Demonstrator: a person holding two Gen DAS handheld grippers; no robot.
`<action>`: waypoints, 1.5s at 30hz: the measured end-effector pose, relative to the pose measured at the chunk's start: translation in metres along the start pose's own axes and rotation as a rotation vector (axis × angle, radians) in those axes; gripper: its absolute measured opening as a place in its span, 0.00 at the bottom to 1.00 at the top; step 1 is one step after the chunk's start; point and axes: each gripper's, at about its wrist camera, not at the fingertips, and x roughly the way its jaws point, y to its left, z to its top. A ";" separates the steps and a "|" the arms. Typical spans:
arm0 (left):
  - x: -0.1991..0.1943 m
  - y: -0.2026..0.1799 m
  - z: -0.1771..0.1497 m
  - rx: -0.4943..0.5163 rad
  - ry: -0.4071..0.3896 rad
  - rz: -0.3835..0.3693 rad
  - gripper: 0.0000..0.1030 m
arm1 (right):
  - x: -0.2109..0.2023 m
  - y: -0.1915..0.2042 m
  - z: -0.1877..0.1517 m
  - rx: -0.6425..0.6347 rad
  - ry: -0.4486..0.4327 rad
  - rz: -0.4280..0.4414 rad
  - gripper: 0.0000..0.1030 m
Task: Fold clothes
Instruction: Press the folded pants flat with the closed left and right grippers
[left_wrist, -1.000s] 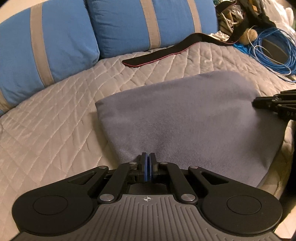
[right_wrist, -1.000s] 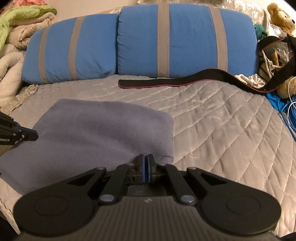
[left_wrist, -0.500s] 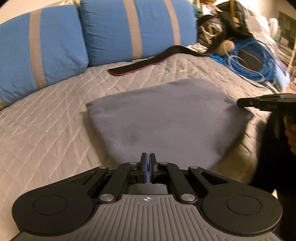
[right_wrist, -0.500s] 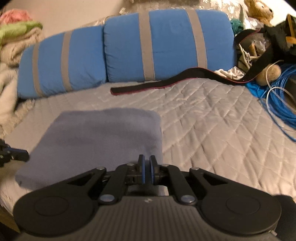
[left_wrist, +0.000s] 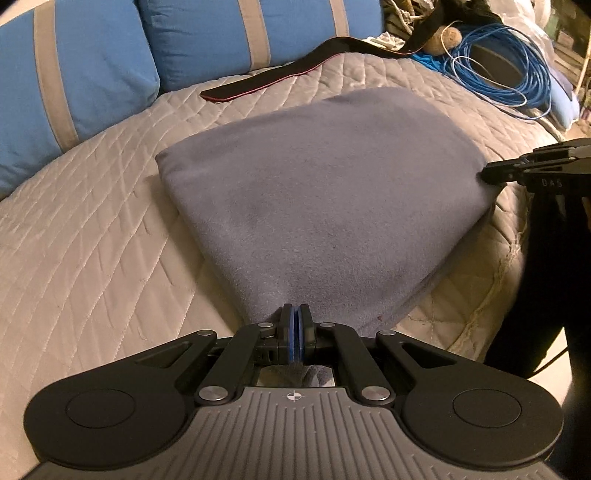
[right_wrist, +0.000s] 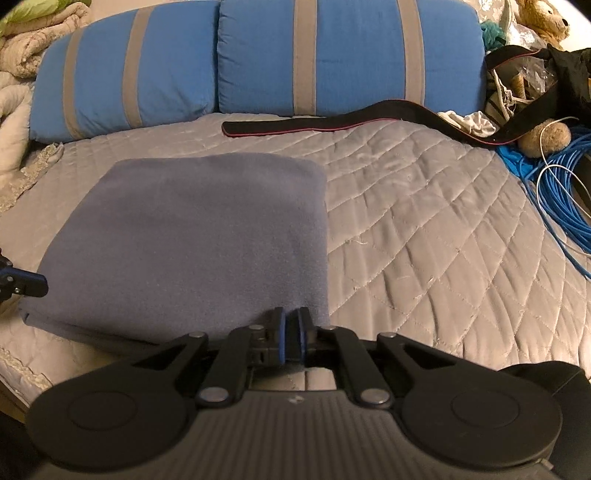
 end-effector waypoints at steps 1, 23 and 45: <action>0.000 0.001 0.000 -0.001 0.001 -0.002 0.02 | 0.000 0.000 0.000 0.000 -0.001 0.000 0.21; -0.009 0.031 0.031 -0.210 -0.150 -0.008 0.03 | 0.028 -0.014 0.064 -0.050 -0.189 0.188 0.22; 0.012 0.061 0.060 -0.343 -0.180 0.026 0.03 | 0.075 -0.033 0.064 -0.066 -0.166 0.247 0.22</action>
